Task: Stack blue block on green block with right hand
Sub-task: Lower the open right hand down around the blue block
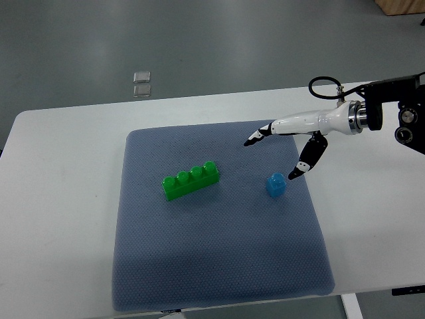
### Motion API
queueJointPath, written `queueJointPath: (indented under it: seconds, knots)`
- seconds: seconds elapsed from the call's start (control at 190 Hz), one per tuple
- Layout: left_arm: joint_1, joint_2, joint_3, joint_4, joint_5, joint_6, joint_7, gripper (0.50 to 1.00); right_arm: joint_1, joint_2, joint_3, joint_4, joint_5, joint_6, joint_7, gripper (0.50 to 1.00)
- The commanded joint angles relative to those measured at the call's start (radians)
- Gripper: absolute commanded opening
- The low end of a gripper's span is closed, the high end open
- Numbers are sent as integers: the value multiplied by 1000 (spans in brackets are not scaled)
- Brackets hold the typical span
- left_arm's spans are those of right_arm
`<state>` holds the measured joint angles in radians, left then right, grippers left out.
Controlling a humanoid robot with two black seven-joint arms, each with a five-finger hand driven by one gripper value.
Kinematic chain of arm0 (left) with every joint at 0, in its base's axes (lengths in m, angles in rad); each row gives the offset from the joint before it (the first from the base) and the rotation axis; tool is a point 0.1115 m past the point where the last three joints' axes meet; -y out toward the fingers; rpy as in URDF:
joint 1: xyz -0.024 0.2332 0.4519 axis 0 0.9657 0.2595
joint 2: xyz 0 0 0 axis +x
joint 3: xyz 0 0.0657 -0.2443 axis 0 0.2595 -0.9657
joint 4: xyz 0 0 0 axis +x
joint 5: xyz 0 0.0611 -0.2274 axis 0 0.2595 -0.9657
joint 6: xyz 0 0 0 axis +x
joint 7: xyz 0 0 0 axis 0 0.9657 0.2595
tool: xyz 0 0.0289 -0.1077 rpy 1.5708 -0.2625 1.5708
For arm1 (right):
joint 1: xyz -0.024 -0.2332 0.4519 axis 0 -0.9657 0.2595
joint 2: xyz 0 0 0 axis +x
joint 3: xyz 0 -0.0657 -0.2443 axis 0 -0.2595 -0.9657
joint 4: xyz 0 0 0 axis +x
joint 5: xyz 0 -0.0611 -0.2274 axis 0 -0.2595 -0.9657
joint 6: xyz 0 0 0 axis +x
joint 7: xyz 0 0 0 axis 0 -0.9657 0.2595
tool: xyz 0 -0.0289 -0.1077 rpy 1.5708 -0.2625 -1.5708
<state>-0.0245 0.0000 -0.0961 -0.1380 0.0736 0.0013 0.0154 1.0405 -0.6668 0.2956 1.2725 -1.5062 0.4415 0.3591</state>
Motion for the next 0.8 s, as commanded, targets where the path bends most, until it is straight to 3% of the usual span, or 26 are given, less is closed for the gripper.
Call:
queueJointPath:
  seconds: [0.0, 0.084, 0.278, 0.478, 0.793]
  knots:
    - [0, 0, -1, 0, 0, 0, 0, 1000, -8, 24, -24, 1, -23, -44, -54, 917]
    - [0, 0, 1, 0, 0, 0, 0, 1000, -11, 30, -46, 1, -23, -56, -91, 917]
    - [0, 0, -1, 0, 0, 0, 0, 1000, -19, 36, -75, 1, -25, -60, -104, 915]
    - [0, 0, 1, 0, 0, 0, 0, 1000, -42, 72, -79, -8, -22, -72, -212, 915]
    - [0, 0, -1, 0, 0, 0, 0, 1000, -45, 90, -78, -12, -16, -81, -253, 915]
